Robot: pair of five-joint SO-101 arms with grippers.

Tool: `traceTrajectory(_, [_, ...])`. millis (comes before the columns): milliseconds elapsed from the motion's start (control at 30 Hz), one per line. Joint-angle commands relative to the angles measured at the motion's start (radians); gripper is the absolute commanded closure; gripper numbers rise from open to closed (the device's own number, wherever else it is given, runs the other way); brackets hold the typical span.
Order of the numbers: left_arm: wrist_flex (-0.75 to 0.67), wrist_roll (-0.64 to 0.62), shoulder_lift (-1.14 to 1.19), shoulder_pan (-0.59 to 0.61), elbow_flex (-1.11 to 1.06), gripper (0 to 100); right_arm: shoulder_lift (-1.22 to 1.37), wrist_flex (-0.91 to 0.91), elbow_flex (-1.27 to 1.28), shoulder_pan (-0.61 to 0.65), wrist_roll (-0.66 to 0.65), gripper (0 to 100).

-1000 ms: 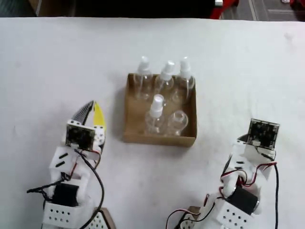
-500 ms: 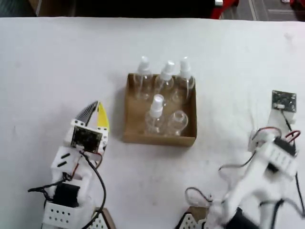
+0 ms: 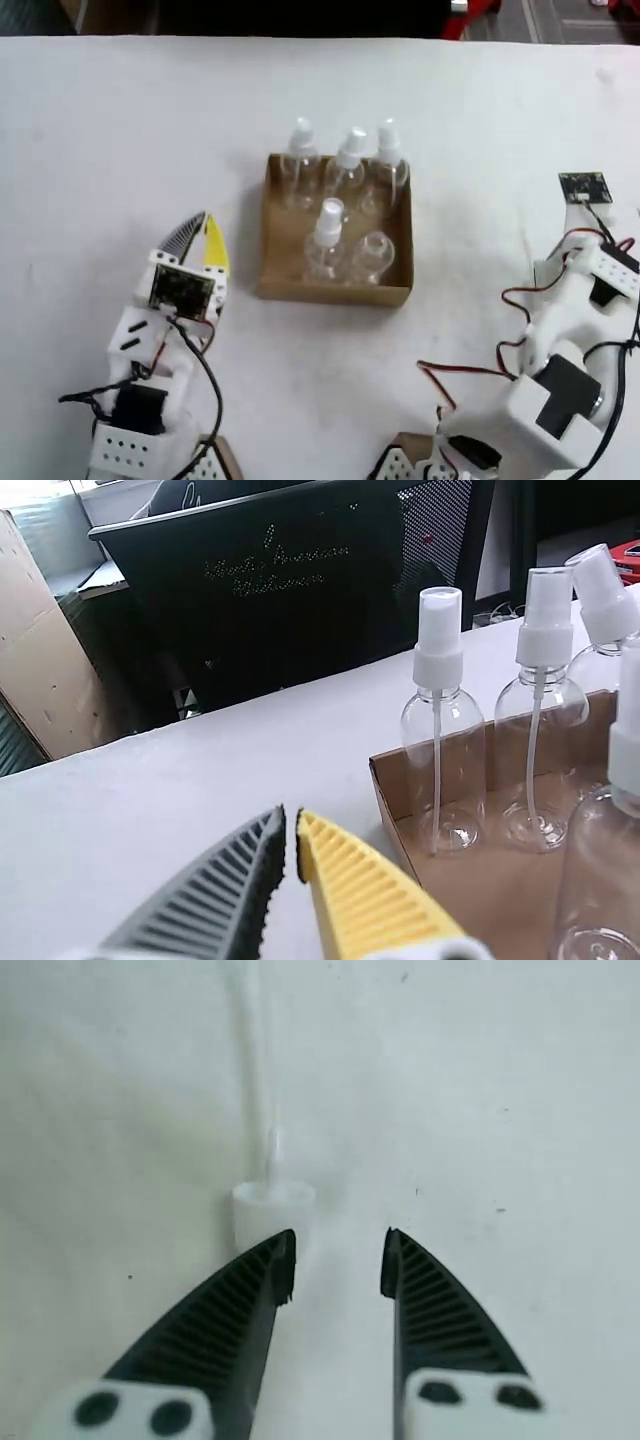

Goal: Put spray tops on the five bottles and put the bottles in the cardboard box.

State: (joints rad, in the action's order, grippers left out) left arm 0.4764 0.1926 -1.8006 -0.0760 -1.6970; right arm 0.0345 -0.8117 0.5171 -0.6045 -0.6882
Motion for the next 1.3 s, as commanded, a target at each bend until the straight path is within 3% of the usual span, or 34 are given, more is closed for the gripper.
traceTrajectory(0, [0.005,0.008,-0.019,-0.010,0.003,98,-0.001,0.012,-0.032,0.035,-0.008,87.0])
traceTrajectory(267, [0.005,0.008,-0.019,-0.010,0.003,98,-0.067,-0.061,-0.031,0.038,-0.009,87.0])
traceTrajectory(467, [0.005,0.008,-0.019,-0.012,0.003,98,-0.005,-0.039,-0.017,0.090,-0.012,87.2])
traceTrajectory(767, [0.005,0.008,-0.019,-0.012,0.003,98,0.122,0.047,-0.026,0.065,-0.011,87.6])
traceTrajectory(867, [0.005,0.008,-0.019,-0.012,0.003,98,0.124,0.045,-0.028,0.056,0.011,96.4])
traceTrajectory(1100, [0.005,0.008,-0.019,-0.012,0.003,98,-0.008,-0.021,-0.023,0.048,0.470,98.1])
traceTrajectory(1267, [0.005,0.008,-0.019,-0.016,0.003,98,-0.171,-0.206,-0.026,0.137,1.000,94.9])
